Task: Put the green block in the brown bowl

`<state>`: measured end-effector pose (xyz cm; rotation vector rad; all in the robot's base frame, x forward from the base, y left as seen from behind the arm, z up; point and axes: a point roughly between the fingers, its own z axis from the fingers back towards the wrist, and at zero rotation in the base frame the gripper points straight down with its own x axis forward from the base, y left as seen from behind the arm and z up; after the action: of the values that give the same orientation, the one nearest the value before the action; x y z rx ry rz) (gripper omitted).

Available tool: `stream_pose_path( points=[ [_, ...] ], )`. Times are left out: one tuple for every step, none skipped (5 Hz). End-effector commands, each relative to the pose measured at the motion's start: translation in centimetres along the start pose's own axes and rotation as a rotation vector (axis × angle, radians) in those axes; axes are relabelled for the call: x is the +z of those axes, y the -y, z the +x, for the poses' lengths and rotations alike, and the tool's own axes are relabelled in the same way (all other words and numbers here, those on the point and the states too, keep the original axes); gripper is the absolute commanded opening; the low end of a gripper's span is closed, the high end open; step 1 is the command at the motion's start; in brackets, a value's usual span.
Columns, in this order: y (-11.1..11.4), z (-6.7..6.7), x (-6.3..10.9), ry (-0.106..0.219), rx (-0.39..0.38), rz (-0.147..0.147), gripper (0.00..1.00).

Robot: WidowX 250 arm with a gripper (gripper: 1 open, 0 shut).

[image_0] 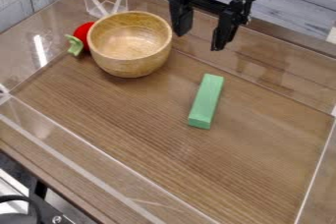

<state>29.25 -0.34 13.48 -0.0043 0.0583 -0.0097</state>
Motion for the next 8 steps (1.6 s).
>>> stream_pose_path(
  points=[
    [0.7,0.0,-1.9,-0.015,0.050,-0.005,1.00],
    [0.6,-0.2,-4.4,-0.018,0.096,-0.014,1.00],
    [0.5,-0.3,-6.1,-0.009,0.125,-0.025,1.00],
    [0.5,-0.2,-6.5,-0.006,0.116,-0.028,1.00],
    [0.4,-0.2,-6.8,-0.008,0.107,-0.027,1.00],
    [0.6,-0.2,-7.6,-0.012,0.115,-0.029,1.00],
    [0.9,-0.2,-8.5,-0.014,0.122,-0.031,1.00],
    [0.7,0.2,-8.5,-0.018,0.119,-0.032,1.00]
  ],
)
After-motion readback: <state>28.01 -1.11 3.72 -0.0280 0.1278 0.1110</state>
